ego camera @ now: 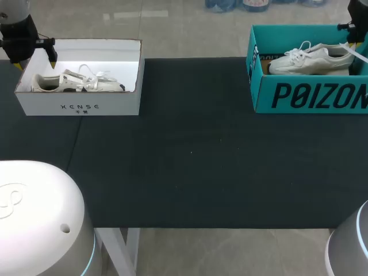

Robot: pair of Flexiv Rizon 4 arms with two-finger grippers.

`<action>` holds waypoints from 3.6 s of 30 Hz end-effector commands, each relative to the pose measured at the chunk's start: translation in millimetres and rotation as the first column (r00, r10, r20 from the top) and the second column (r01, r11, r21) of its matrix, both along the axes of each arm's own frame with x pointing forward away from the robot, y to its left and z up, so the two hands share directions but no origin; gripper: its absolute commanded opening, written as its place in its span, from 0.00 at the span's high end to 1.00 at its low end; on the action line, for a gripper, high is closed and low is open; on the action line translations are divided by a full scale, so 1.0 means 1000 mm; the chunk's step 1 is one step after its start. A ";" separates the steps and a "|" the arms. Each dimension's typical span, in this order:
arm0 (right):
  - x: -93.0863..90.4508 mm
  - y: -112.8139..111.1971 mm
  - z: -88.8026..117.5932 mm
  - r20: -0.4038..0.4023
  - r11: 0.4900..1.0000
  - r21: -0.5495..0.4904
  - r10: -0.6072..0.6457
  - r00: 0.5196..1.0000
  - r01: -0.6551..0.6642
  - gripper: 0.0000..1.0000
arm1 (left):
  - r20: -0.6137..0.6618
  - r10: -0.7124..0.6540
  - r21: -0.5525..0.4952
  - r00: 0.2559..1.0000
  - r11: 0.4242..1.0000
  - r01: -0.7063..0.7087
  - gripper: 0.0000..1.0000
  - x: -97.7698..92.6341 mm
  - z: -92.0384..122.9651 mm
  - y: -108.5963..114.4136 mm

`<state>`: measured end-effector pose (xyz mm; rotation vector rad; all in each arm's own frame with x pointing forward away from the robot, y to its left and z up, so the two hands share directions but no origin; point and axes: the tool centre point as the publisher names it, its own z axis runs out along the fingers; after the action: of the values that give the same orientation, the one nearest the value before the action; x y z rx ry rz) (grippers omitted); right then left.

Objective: Take the shoe out of the shoebox, open the shoe tongue, remove and reinsert the insole, then place the shoe into the shoebox

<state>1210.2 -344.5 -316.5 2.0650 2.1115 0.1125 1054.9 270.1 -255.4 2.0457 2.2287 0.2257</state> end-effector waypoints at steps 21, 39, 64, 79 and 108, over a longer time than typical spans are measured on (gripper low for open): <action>-0.029 0.007 0.089 0.102 0.998 0.062 0.003 0.995 -0.009 1.00 | 0.001 -0.001 0.001 1.000 1.000 0.001 0.00 0.000 0.000 0.000; -0.070 0.019 0.204 0.168 0.988 0.139 0.046 0.985 -0.070 1.00 | 0.001 -0.001 0.001 1.000 1.000 0.001 0.00 0.000 0.000 0.000; -0.291 0.140 0.197 0.164 0.972 0.232 -0.002 0.986 -0.037 1.00 | 0.001 -0.001 0.001 1.000 1.000 0.001 0.00 0.000 0.000 0.000; -0.366 0.223 0.119 0.100 0.957 0.288 -0.006 0.995 -0.024 1.00 | 0.001 -0.001 0.001 1.000 1.000 0.001 0.00 0.000 0.000 0.000; -0.411 0.305 0.020 0.013 0.937 0.345 0.048 0.999 -0.049 1.00 | 0.001 -0.001 0.001 1.000 1.000 0.001 0.00 0.000 0.000 0.000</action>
<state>802.3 -42.6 -291.2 2.1960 2.2744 0.5135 1054.9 270.1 -255.4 2.0458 2.2287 0.2257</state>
